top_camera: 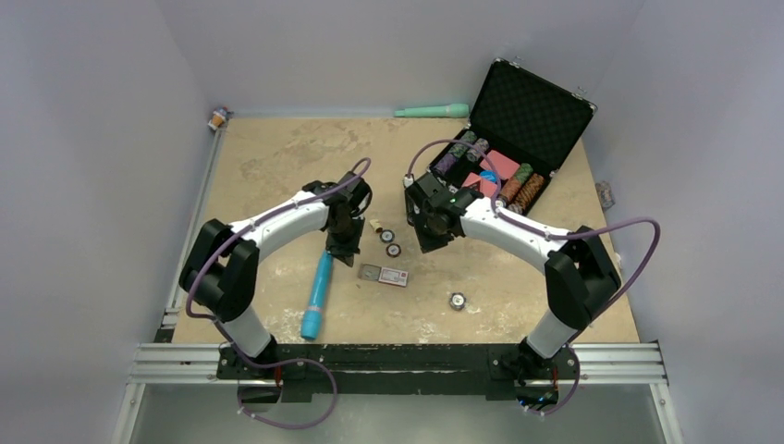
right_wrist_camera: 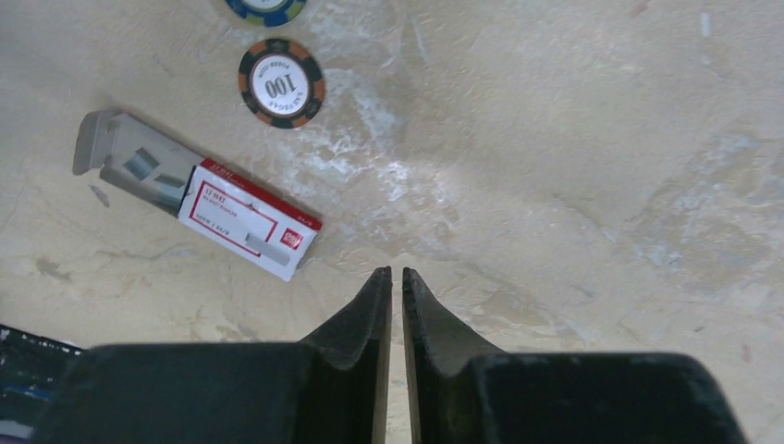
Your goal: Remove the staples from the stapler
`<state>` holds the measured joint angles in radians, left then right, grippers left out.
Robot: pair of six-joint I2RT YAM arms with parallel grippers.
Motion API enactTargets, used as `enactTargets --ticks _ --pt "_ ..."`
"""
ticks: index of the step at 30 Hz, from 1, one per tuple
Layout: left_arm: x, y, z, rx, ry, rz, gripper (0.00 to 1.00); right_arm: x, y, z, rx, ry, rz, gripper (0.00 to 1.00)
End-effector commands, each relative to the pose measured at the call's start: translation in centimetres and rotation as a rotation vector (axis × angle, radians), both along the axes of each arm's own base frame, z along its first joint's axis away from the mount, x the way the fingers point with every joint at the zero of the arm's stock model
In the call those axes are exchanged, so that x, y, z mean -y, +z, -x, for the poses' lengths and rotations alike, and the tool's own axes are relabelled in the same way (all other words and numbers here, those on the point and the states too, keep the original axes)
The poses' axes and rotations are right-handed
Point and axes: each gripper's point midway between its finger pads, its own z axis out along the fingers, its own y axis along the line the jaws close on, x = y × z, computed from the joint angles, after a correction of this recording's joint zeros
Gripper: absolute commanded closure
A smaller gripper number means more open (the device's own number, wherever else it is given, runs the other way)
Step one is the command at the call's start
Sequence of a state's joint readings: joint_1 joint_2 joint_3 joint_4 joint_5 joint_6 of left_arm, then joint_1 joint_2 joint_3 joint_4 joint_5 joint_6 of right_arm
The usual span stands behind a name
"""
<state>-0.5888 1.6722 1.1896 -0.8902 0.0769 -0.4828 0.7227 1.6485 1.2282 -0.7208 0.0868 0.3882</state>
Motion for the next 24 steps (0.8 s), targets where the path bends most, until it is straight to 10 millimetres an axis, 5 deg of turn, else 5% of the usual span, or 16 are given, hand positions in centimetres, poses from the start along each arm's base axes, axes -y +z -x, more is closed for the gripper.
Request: enactTargets --ticks 1,4,24 --pt "-0.3 -1.7 0.0 -0.017 -0.026 -0.007 1.00 -1.8 0.4 1.1 -0.007 0.054 -0.090 0.91" --pt "-0.7 -2.2 -0.1 -0.026 -0.019 -0.013 1.00 -2.1 -0.7 2.1 -0.041 0.070 -0.099 1.00" --pt "0.1 -4.3 0.5 -0.118 -0.085 0.024 1.00 -4.0 -5.3 4.2 -0.120 0.141 -0.049 1.00"
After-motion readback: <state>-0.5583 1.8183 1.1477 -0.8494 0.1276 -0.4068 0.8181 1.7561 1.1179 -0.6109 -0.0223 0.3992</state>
